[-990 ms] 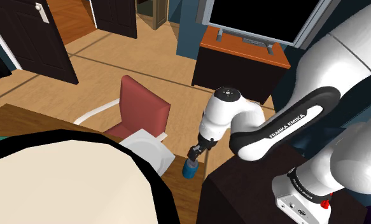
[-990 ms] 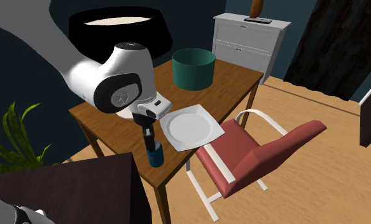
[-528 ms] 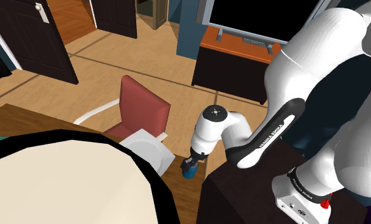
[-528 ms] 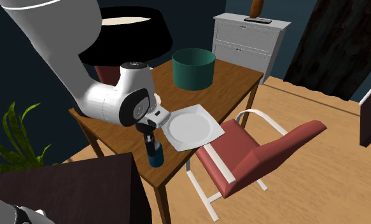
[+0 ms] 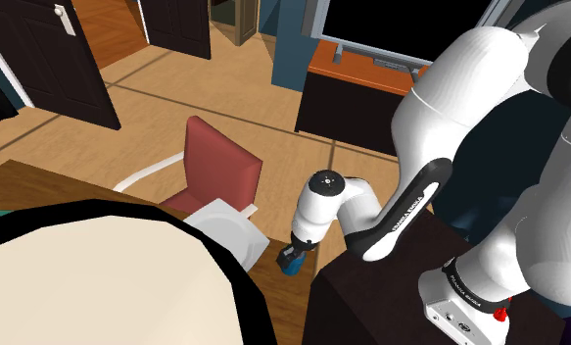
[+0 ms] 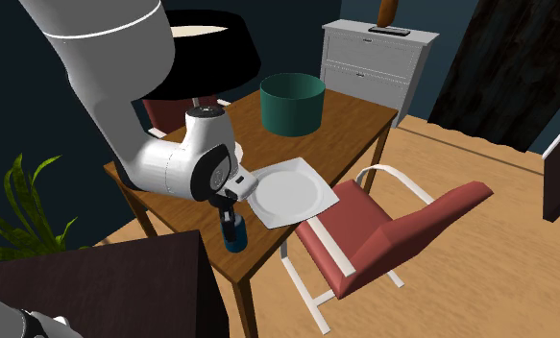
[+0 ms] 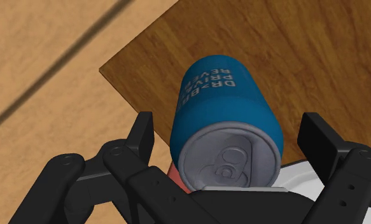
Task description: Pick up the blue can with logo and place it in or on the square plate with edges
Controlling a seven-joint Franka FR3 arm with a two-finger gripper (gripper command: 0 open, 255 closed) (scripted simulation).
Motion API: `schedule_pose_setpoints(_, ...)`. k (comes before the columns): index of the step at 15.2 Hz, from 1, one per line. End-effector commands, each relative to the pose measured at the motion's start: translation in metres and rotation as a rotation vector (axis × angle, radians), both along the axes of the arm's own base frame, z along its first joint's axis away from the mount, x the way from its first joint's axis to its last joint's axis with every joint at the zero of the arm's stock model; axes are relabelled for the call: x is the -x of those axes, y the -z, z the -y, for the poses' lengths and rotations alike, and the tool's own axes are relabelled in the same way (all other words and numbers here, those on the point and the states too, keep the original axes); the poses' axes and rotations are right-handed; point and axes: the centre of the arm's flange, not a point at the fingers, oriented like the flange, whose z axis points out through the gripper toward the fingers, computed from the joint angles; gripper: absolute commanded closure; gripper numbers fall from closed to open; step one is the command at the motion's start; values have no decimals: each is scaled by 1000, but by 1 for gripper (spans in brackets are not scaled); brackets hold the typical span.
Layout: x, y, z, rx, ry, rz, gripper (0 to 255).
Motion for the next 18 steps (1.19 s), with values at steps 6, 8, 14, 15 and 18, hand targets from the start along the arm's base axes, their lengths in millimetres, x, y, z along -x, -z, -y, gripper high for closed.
schedule_pose_setpoints(6,0,0,0,0,0,0,255)
schedule_pose_setpoints(8,0,0,0,0,0,0,255)
schedule_pose_setpoints(14,0,0,0,0,0,0,255)
schedule_pose_setpoints(15,0,-5,0,0,0,0,255)
schedule_pose_setpoints(18,0,-21,0,0,0,0,255)
